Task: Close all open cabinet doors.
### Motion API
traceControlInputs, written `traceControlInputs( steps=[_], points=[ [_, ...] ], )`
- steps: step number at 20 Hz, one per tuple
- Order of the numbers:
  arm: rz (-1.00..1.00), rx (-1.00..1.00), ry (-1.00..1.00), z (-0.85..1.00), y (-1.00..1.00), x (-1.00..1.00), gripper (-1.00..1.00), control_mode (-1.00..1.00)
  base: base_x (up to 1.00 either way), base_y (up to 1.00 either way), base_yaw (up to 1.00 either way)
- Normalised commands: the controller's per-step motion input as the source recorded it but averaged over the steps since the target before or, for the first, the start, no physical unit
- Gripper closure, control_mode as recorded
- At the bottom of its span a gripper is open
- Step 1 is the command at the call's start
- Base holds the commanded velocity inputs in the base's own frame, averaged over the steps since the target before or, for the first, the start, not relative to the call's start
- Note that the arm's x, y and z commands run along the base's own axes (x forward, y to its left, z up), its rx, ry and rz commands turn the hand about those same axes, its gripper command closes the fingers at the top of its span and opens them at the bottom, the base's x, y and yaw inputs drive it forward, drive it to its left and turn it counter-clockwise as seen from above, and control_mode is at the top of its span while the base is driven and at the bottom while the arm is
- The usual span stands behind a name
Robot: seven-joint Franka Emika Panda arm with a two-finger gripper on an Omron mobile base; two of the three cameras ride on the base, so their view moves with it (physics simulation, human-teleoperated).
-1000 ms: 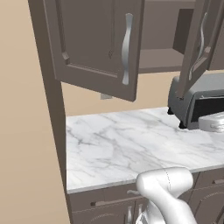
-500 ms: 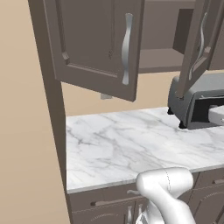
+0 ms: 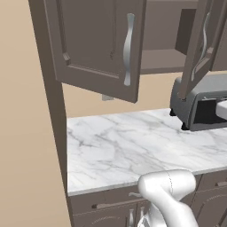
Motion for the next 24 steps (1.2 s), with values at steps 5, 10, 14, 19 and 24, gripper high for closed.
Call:
traceControlInputs(
  steps=[5,10,14,19,24],
  points=[
    [0.09,0.0,-0.08,0.0,-0.12,0.42,-1.0,-1.0,0.0,0.0,0.0],
    [0.07,0.0,-0.1,0.0,-0.03,0.48,-1.0,-1.0,0.0,0.0,0.0],
    [0.08,0.0,-0.09,-0.11,-0.05,0.41,-1.0,-1.0,0.0,0.0,0.0],
    [0.1,0.0,-0.02,-0.15,-0.12,0.34,-1.0,-1.0,0.0,0.0,0.0],
    [0.07,0.0,0.0,-0.12,-0.05,0.39,-1.0,-1.0,0.0,0.0,0.0]
  ],
)
